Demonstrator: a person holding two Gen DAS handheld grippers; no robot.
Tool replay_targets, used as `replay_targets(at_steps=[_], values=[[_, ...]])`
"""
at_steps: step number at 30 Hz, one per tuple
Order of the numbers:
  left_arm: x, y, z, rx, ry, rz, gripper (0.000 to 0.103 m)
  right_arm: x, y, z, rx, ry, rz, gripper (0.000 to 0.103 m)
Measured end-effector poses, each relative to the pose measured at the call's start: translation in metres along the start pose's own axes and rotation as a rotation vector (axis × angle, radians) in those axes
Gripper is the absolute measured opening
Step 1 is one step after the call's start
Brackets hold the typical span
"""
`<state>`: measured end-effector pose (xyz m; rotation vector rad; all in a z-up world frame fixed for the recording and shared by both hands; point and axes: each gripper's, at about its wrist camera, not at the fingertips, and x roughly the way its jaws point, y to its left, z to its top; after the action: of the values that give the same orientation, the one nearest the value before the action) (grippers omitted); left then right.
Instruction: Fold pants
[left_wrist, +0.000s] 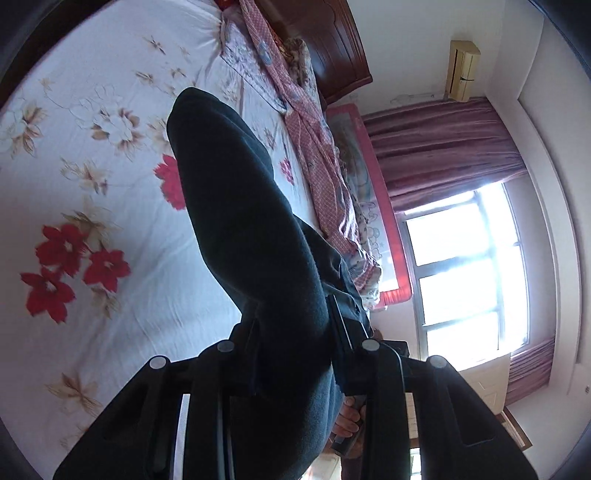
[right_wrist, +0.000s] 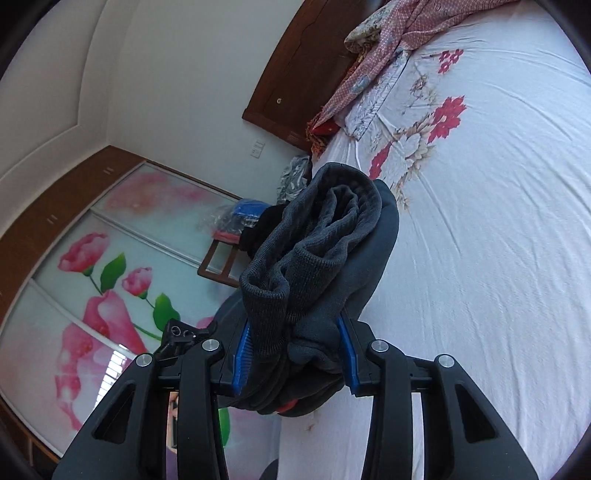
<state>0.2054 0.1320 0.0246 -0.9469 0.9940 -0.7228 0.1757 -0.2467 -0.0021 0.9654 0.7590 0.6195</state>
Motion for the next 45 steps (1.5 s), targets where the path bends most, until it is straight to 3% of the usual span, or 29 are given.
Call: replay_targets(at_steps=[2, 4, 5, 6, 8, 9, 11, 14, 16, 20, 21, 23, 26, 27, 28, 29, 30, 31, 32, 33, 36, 40, 42, 43, 45], values=[[-0.004, 0.035, 0.007, -0.015, -0.007, 0.065, 0.030, 0.033, -0.030, -0.017, 0.031, 0.051, -0.062, 0.039], [0.005, 0.082, 0.006, -0.065, -0.001, 0.163, 0.033, 0.062, -0.065, -0.042, 0.071, 0.145, -0.212, 0.047], [0.011, 0.109, 0.000, -0.101, 0.029, 0.235, 0.038, 0.059, -0.068, -0.050, 0.029, 0.108, -0.196, 0.045], [0.014, 0.134, -0.006, -0.142, 0.055, 0.316, 0.040, 0.052, -0.066, -0.053, 0.023, 0.082, -0.146, 0.051], [0.004, 0.160, -0.019, -0.203, -0.015, 0.153, 0.047, 0.042, -0.066, -0.053, 0.096, 0.086, -0.145, 0.056], [-0.002, 0.162, -0.022, -0.227, -0.051, 0.121, 0.049, 0.033, -0.063, -0.052, 0.112, 0.079, -0.153, 0.060], [-0.018, 0.157, -0.029, -0.267, -0.111, 0.058, 0.081, 0.010, -0.055, -0.050, 0.110, 0.045, -0.180, 0.060], [-0.049, 0.131, -0.039, -0.185, -0.220, 0.079, 0.088, -0.022, -0.042, -0.047, 0.115, -0.043, -0.169, 0.060], [-0.061, 0.107, -0.047, -0.107, -0.247, 0.103, 0.091, -0.023, -0.024, -0.041, 0.094, -0.068, -0.102, 0.060], [-0.036, 0.053, -0.061, 0.142, -0.158, 0.113, 0.092, 0.029, 0.022, -0.033, 0.023, 0.002, 0.052, 0.060], [-0.021, 0.043, -0.066, 0.190, -0.111, 0.098, 0.092, 0.047, 0.031, -0.030, -0.015, 0.008, 0.019, 0.060], [0.009, 0.034, -0.077, 0.255, -0.026, 0.127, 0.092, 0.077, 0.028, -0.018, -0.007, 0.014, 0.056, 0.060], [0.044, 0.042, -0.103, 0.326, 0.108, 0.220, 0.091, 0.108, 0.006, 0.005, 0.037, 0.032, 0.027, 0.060], [0.051, 0.046, -0.112, 0.378, 0.135, 0.259, 0.091, 0.114, -0.004, 0.010, 0.042, 0.031, -0.065, 0.060], [0.051, 0.049, -0.120, 0.401, 0.139, 0.267, 0.091, 0.118, -0.020, 0.015, 0.072, 0.044, -0.131, 0.060], [0.047, 0.051, -0.124, 0.402, 0.137, 0.252, 0.091, 0.119, -0.036, 0.018, 0.106, 0.050, -0.120, 0.059], [0.044, 0.052, -0.125, 0.391, 0.136, 0.241, 0.091, 0.117, -0.049, 0.019, 0.150, 0.039, -0.104, 0.047], [0.041, 0.054, -0.125, 0.384, 0.137, 0.236, 0.088, 0.113, -0.054, 0.019, 0.183, 0.036, -0.076, 0.046], [0.038, 0.055, -0.125, 0.385, 0.136, 0.239, 0.087, 0.108, -0.051, 0.016, 0.180, 0.031, -0.063, 0.047], [0.034, 0.053, -0.124, 0.386, 0.130, 0.254, 0.087, 0.100, -0.043, 0.013, 0.163, 0.016, -0.073, 0.055], [0.012, 0.040, -0.119, 0.384, 0.062, 0.250, 0.088, 0.078, -0.015, -0.007, 0.132, 0.011, 0.031, 0.056], [-0.016, 0.026, -0.119, 0.488, -0.064, 0.316, 0.095, 0.062, 0.008, -0.047, 0.058, 0.061, 0.102, 0.059], [-0.014, 0.040, -0.114, 0.460, -0.041, 0.366, 0.095, 0.051, -0.012, -0.053, 0.074, 0.041, 0.012, 0.070], [-0.004, 0.054, -0.110, 0.418, 0.003, 0.381, 0.095, 0.046, -0.029, -0.050, 0.107, 0.017, -0.049, 0.070], [0.005, 0.073, -0.115, 0.389, 0.034, 0.386, 0.094, 0.030, -0.052, -0.036, 0.141, -0.040, -0.071, 0.057]])
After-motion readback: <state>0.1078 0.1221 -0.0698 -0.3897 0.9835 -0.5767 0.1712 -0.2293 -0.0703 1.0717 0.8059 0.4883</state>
